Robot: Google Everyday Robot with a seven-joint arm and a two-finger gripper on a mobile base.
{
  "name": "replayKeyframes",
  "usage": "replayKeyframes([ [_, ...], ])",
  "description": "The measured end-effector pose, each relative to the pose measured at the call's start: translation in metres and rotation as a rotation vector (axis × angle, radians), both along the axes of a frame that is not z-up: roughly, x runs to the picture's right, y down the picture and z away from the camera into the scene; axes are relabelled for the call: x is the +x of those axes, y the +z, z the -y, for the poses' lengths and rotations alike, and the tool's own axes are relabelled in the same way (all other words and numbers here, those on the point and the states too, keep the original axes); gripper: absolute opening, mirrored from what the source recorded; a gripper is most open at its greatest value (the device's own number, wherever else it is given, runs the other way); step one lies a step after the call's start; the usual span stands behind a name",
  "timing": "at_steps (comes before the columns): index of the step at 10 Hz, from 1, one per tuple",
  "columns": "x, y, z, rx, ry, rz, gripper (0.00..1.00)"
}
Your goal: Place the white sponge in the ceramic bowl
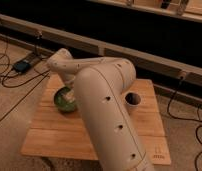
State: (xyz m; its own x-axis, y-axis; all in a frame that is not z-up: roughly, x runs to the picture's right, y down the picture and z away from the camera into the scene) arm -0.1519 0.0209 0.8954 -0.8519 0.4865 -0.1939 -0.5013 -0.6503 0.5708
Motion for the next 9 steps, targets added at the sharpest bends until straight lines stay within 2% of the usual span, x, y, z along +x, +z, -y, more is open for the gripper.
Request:
replayKeyframes([
  [2, -0.020, 0.002, 0.007, 0.014, -0.003, 0.029, 0.02],
  [4, -0.053, -0.010, 0.011, 0.038, -0.020, 0.072, 0.22],
  [7, -0.085, -0.036, -0.007, 0.071, -0.039, 0.061, 0.53],
  [8, -0.083, -0.039, -0.009, 0.080, -0.033, 0.048, 0.61],
  [9, -0.077, -0.040, -0.013, 0.085, -0.022, 0.031, 0.74],
])
